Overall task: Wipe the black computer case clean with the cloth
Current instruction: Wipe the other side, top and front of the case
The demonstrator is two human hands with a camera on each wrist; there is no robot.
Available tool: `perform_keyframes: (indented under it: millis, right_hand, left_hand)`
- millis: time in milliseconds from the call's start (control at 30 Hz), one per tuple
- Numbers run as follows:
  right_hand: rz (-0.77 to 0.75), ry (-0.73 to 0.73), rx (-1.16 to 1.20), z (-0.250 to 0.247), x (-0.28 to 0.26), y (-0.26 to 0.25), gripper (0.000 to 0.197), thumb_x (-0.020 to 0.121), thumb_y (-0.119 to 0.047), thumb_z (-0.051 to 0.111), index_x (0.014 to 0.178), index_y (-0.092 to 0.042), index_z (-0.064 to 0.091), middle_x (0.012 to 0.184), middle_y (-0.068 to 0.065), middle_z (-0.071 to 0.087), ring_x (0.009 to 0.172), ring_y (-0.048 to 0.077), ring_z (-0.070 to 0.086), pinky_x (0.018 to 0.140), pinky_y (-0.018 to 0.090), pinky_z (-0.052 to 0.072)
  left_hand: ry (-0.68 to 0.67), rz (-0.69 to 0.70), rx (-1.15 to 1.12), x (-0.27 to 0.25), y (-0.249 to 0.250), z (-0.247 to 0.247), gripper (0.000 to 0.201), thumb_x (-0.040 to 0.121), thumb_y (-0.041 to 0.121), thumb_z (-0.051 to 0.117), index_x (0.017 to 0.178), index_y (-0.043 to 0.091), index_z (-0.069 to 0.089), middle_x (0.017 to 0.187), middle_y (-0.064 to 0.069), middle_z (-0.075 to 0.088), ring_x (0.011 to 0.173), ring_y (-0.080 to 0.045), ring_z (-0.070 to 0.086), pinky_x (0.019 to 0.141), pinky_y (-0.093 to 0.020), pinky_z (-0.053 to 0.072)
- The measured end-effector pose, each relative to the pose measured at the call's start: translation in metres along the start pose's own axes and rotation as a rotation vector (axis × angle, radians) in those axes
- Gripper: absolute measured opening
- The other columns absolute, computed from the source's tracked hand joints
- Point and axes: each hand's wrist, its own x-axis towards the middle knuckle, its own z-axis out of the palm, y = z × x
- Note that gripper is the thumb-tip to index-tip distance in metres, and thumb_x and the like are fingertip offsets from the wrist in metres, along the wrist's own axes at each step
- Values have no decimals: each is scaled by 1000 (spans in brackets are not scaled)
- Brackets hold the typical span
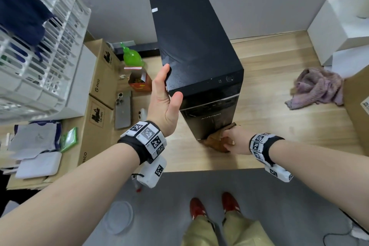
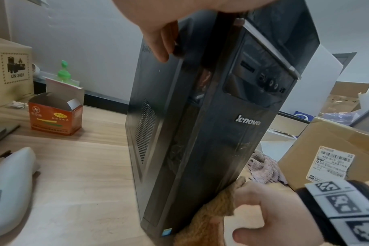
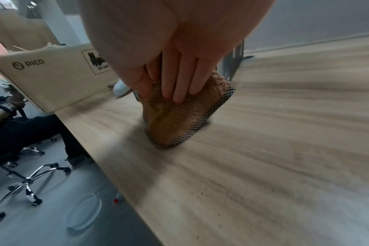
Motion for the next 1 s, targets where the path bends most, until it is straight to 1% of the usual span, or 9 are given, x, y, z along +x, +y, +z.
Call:
perform_keyframes:
  millis: [33,233,367,467,633,733,800,900,1000]
  right_hand:
    - [-28,53,-4,-7,-3,0,11,86,-38,56,94,-32,62,87,-3,67,86,28,67,75,35,56]
    - [-269,504,26,-59,-26,-29,26,78,-42,57,73,-21,72,64,-3,69,60,24,65,53,28,52]
    - [-328,687,182,-68,-35,-47,23,77,-36,64,75,-14,73,66,-3,71,60,20,67,54,25,51]
    - [-277,624,174,-58,-29,-47,16,75,-30,71,78,-14,72,66,-2,71,61,21,67,55,20,45]
    - [-95,124,40,-18,-1,-31,21,83,-34,64,95,-19,71,90,2,73,83,28,67,66,28,48]
    - [-13,-12,69,3,11,-25,31,83,-32,59,112,-27,69,109,-3,71,97,23,66,77,25,49]
    - [8,-71,51,7,16,-23,35,84,-30,56,117,-30,67,113,-4,69,100,23,66,83,30,54]
    - [-51,16,10,-6,11,-26,22,85,-27,57,102,-23,71,99,1,71,91,28,67,76,32,54]
    - [-168,341,10,-33,-9,-36,14,80,-27,66,73,-16,68,68,5,67,64,33,63,57,25,38]
  left_hand:
    - [-2,-1,-1,0,0,0,75,91,51,37,154,16,16,160,3,22,147,-4,19,116,-14,15]
    - [-10,-16,29,-1,0,2,77,91,52,35,155,16,13,162,2,18,147,0,15,113,-8,12]
    - [-6,-16,34,-2,-2,3,79,90,53,33,155,15,13,161,0,17,145,3,15,112,-8,11]
    - [9,-11,30,-3,-1,5,78,90,52,33,155,14,13,161,-2,18,147,-4,16,113,-10,12]
    - [31,-34,12,-4,1,8,76,88,48,34,154,17,14,161,1,17,145,3,14,110,-5,10]
    - [38,-52,-4,-4,3,10,77,86,47,33,154,17,13,162,0,16,146,-1,14,109,-2,10]
    - [33,-61,-20,-3,4,10,78,86,47,33,155,17,13,162,1,16,147,-3,14,108,-1,10]
    - [16,-58,-28,-2,5,7,78,86,48,34,155,19,12,162,3,14,146,0,13,107,-1,10]
    - [20,-61,-45,-2,4,7,78,86,49,35,155,20,13,162,3,16,147,-1,14,109,-4,11]
